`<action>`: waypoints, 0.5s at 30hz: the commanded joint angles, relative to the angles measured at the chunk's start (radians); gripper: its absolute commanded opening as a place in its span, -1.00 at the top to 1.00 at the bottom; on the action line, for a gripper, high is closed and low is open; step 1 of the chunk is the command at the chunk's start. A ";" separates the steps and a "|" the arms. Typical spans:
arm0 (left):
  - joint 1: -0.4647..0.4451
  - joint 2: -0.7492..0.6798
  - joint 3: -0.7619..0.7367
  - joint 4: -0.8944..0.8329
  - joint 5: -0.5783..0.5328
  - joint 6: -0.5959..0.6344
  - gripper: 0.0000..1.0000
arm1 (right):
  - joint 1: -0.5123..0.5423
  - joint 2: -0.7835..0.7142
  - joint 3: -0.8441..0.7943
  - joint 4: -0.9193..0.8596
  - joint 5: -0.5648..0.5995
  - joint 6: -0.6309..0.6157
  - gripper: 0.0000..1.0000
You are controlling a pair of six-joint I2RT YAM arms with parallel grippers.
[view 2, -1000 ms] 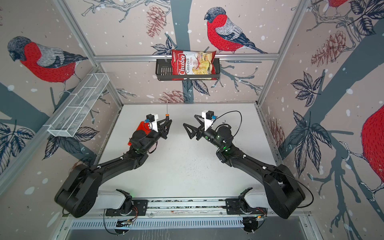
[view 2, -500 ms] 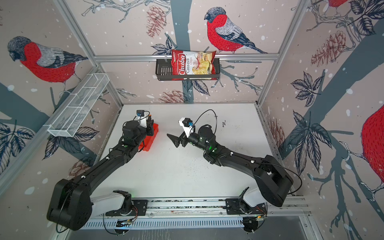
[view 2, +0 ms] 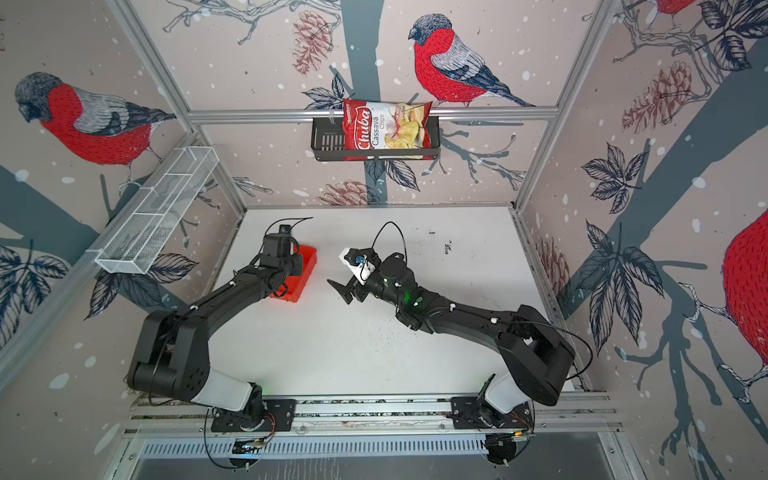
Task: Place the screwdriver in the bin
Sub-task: 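Lower the screwdriver into the red bin and open the left gripper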
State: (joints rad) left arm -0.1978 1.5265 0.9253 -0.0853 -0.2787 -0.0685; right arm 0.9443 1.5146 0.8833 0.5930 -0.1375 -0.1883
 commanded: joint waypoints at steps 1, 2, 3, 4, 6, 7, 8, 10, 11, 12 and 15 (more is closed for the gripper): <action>0.011 0.043 0.028 -0.075 -0.046 0.021 1.00 | 0.002 0.003 0.008 -0.011 0.025 -0.027 -0.99; 0.012 0.063 0.039 -0.093 -0.066 0.020 1.00 | 0.002 0.004 0.009 -0.013 0.029 -0.028 -0.99; 0.012 0.079 0.050 -0.108 -0.083 0.019 1.00 | 0.003 0.005 0.008 -0.016 0.032 -0.027 -0.99; 0.012 0.099 0.062 -0.128 -0.097 0.020 1.00 | 0.002 0.007 0.008 -0.019 0.033 -0.028 -0.99; 0.012 0.135 0.067 -0.163 -0.105 0.017 1.00 | 0.002 0.011 0.009 -0.021 0.036 -0.028 -1.00; 0.013 0.149 0.103 -0.178 -0.108 0.016 1.00 | 0.003 0.012 0.009 -0.022 0.035 -0.028 -0.99; 0.012 0.167 0.113 -0.194 -0.108 0.015 1.00 | 0.004 0.012 0.011 -0.023 0.037 -0.028 -0.99; 0.012 0.200 0.131 -0.230 -0.119 0.018 1.00 | 0.004 0.015 0.012 -0.024 0.040 -0.028 -0.99; 0.012 0.218 0.146 -0.255 -0.127 0.022 1.00 | 0.005 0.018 0.013 -0.024 0.042 -0.028 -0.99; 0.014 0.233 0.159 -0.277 -0.137 0.021 1.00 | 0.005 0.020 0.013 -0.024 0.045 -0.027 -0.99; 0.013 0.271 0.193 -0.334 -0.157 0.019 1.00 | 0.003 0.040 0.019 -0.026 0.064 -0.019 -0.99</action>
State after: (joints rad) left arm -0.1860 1.7779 1.0958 -0.3260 -0.3969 -0.0528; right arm 0.9478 1.5410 0.8917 0.5594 -0.1009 -0.2096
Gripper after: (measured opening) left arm 0.281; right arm 0.997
